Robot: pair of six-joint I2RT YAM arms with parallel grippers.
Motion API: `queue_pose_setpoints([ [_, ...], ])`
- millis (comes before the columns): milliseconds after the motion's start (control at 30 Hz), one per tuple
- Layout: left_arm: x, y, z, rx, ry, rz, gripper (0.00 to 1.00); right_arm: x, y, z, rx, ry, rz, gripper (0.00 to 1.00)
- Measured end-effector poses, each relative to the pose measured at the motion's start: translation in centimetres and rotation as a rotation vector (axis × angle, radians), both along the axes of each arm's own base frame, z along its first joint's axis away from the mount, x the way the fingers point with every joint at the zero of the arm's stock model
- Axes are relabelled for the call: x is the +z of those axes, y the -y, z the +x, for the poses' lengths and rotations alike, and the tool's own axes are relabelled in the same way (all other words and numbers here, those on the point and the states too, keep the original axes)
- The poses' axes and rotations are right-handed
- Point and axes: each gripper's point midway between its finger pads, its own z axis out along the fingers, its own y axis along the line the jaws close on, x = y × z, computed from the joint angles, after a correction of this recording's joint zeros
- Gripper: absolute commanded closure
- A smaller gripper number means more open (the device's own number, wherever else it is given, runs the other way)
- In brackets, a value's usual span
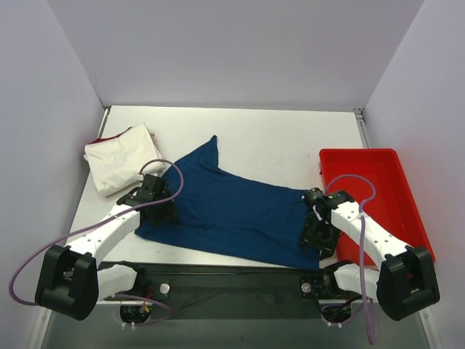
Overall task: Fold and stack the t-shirts
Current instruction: Fold the flattened tshirt in 1/3 of the way
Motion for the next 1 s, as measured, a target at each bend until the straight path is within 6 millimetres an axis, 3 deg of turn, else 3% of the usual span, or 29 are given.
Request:
queue_pose_setpoints([
  [200,0.0,0.3,0.9,-0.003,0.012,-0.003,0.38,0.1,0.8,0.3,-0.032,0.027,-0.042,0.54],
  [633,0.4,0.6,1.9,-0.023,0.025,0.001,0.38,-2.2,0.8,0.6,-0.056,0.001,-0.064,0.69],
  [1000,0.5,0.7,2.3,-0.040,0.023,0.006,0.38,-2.6,1.0,1.5,-0.062,0.020,-0.077,1.00],
])
